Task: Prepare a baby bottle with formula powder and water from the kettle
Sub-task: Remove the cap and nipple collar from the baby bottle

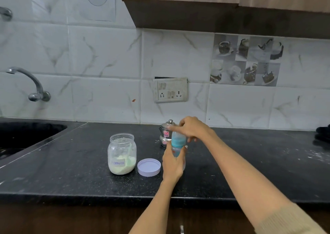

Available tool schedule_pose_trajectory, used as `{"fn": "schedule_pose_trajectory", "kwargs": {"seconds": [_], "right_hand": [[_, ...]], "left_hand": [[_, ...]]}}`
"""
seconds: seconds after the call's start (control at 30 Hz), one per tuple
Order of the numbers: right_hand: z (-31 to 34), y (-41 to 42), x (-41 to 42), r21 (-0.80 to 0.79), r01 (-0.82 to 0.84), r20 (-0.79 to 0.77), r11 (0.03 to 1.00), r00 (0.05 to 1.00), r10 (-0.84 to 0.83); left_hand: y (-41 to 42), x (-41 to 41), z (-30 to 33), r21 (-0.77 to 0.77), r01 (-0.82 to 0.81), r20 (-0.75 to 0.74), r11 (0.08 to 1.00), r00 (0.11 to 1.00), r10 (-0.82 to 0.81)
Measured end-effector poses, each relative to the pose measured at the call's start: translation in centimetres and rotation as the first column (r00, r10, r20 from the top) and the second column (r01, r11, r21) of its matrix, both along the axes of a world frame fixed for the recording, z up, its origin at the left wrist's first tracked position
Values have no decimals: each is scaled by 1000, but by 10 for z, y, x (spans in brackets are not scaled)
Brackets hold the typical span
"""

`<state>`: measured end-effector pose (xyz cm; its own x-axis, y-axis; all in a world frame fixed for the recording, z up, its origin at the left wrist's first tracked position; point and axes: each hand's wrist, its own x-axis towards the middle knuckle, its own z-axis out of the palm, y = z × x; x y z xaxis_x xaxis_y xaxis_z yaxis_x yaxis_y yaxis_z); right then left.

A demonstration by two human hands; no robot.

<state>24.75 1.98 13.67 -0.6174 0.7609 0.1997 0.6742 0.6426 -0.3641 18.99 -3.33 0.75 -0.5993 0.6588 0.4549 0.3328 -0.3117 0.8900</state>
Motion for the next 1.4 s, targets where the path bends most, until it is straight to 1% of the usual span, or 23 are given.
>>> {"fn": "schedule_pose_trajectory", "kwargs": {"seconds": [0.07,0.17,0.27,0.43,0.47,0.53,0.6,0.63,0.8,0.93,1.0,1.03,1.07,1.1,1.2,1.33,1.4], "right_hand": [[7,1,-8,30,-37,139,999,990,33],[19,9,-11,-79,-97,227,992,967,113],[29,11,-13,-146,-170,286,975,936,206],[38,9,-18,-224,-220,356,949,888,290],[39,10,-19,-221,-227,349,949,890,294],[38,10,-22,-198,-183,320,963,916,240],[35,11,-24,-150,-73,373,986,920,124],[34,12,-25,-142,-40,401,989,911,94],[38,7,-29,-177,-156,427,972,878,218],[39,2,-34,-194,-184,460,964,851,255],[34,3,-36,-137,-88,497,987,856,145],[32,1,-36,-103,-22,530,994,845,74],[30,3,-36,-91,14,545,996,838,38],[29,6,-36,-94,10,540,995,841,43],[31,9,-37,-136,-91,520,987,841,149],[38,3,-34,-164,-142,580,976,787,212],[37,4,-33,-162,-140,549,977,810,207]], "left_hand": [[1,-1,-1,8,15,12,1000,1000,-15],[1,-1,-1,20,32,9,999,999,-32],[2,-2,-1,11,40,-2,999,999,-40],[4,-4,-4,14,41,7,999,999,-41],[4,-4,-4,11,43,5,999,999,-43],[4,-5,-4,6,42,5,999,999,-42],[4,-5,-4,8,40,3,999,999,-40],[4,-4,-3,12,43,2,999,999,-43],[6,-4,-6,10,38,15,999,999,-38],[7,-5,-7,-7,36,24,999,999,-36],[6,-5,-6,-15,35,24,999,999,-35],[5,-4,-6,-9,38,20,999,999,-38],[5,-4,-6,6,41,18,999,999,-42],[5,-4,-6,17,41,15,999,999,-42],[5,-4,-6,28,27,18,999,999,-27],[6,-5,-7,15,20,14,1000,1000,-20],[7,-5,-7,12,27,15,1000,1000,-27]]}}
